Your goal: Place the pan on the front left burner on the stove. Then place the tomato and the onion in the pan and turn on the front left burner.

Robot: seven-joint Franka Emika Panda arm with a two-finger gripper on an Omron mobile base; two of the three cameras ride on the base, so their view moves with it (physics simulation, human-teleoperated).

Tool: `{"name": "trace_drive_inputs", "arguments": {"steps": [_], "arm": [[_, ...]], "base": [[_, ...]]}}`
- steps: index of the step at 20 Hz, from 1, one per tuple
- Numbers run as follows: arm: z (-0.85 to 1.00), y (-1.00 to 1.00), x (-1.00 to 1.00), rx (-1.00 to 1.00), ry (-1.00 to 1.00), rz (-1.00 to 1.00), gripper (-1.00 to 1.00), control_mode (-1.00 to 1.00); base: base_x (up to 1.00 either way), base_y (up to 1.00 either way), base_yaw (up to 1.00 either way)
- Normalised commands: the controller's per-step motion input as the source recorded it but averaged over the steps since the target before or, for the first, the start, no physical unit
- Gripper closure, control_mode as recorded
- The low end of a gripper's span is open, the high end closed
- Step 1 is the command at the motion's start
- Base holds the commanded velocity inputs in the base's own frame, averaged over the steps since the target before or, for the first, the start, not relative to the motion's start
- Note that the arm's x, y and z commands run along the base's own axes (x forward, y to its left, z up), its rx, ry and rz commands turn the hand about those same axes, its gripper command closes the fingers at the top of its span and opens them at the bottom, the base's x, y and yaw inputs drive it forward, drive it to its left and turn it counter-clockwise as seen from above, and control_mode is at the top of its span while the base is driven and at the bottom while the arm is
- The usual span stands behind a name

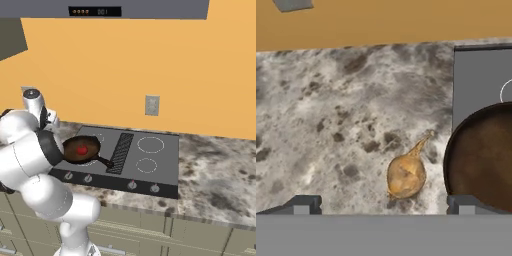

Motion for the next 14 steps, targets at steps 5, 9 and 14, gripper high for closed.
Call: {"name": "trace_drive_inputs", "arguments": {"steps": [5, 9, 14], "arm": [[-0.33, -0.04, 0.00, 0.00, 0.06, -0.14, -1.00, -1.00], [-0.22, 0.00, 0.00, 0.00, 0.11, -0.18, -1.00, -1.00], [-0.01, 0.09, -0.01, 0.00, 0.10, -0.13, -1.00, -1.00]], "base": [[0.00, 0.00, 0.00], [0.00, 0.00, 0.00], [0.00, 0.00, 0.00]]}}
